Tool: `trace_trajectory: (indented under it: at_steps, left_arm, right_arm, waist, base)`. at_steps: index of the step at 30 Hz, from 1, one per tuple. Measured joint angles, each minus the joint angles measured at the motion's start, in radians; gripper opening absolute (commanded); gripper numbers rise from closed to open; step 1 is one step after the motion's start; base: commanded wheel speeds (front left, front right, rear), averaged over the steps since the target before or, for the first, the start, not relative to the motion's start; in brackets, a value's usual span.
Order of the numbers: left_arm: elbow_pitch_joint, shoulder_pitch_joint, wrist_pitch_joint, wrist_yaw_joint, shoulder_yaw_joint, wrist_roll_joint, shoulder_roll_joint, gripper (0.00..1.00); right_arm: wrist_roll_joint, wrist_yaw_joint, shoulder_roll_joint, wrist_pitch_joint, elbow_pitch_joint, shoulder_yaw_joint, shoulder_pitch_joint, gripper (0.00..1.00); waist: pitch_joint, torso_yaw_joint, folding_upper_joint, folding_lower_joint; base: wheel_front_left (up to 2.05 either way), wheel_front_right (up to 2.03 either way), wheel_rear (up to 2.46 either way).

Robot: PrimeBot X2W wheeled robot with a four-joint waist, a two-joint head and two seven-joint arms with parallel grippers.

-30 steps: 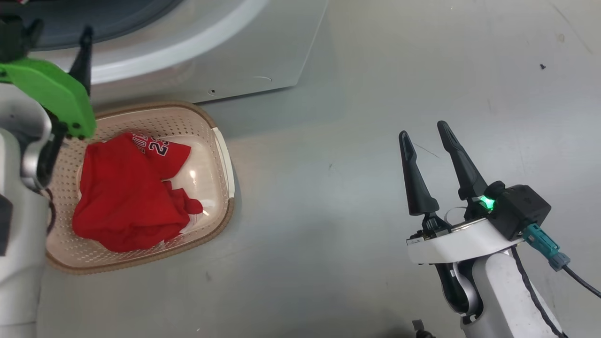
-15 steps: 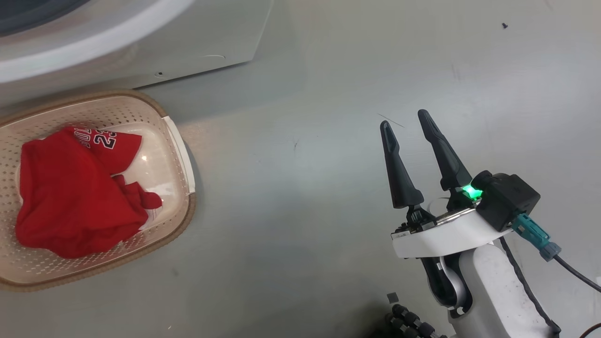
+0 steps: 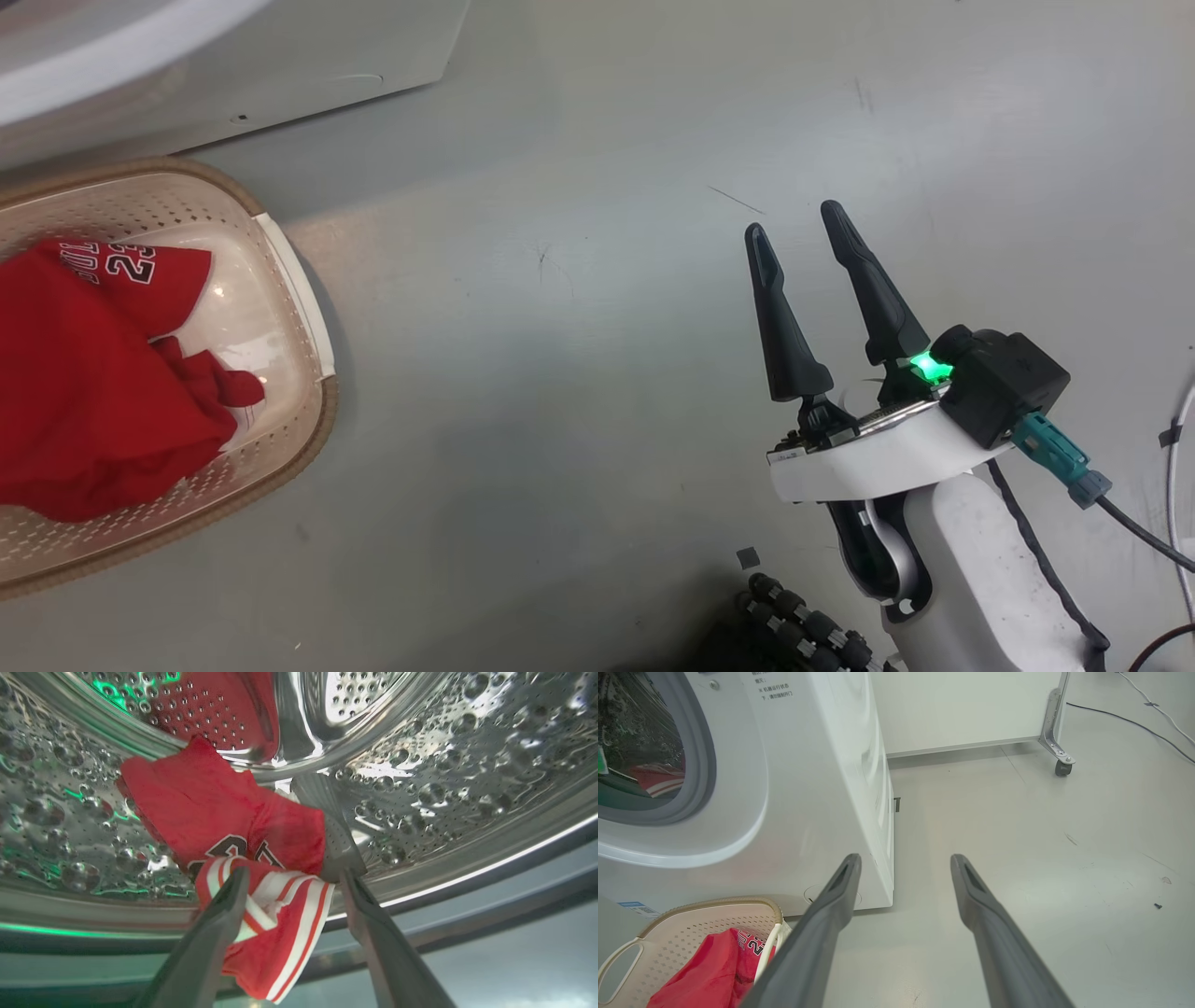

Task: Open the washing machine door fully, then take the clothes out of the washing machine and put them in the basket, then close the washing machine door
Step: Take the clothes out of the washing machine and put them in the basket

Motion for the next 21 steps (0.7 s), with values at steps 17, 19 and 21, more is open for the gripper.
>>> trace_trajectory:
  at_steps: [17,19,21]
  left_arm:
    - [0.107,-0.056,0.125,0.042,-0.004,0.016,0.016,0.0]
    - [0.111,-0.057,0.13,0.046,-0.012,0.023,0.016,0.0]
    - [0.117,-0.058,0.13,0.049,-0.019,0.033,0.017,0.0]
  right_arm:
    - [0.002,-0.001,0.0,0.0,0.0,0.018,-0.032,1.0]
    - [0.002,-0.001,0.0,0.0,0.001,0.018,-0.035,1.0]
    - [0.002,-0.001,0.0,0.0,0.001,0.02,-0.036,1.0]
  waist:
    - [0.019,-0.003,0.0,-0.0001]
    - [0.018,-0.002,0.0,-0.0001]
    - [0.018,-0.002,0.0,-0.0001]
  base:
    - [0.0,0.0,0.0]
    - [0.0,0.0,0.0]
    - [0.0,0.0,0.0]
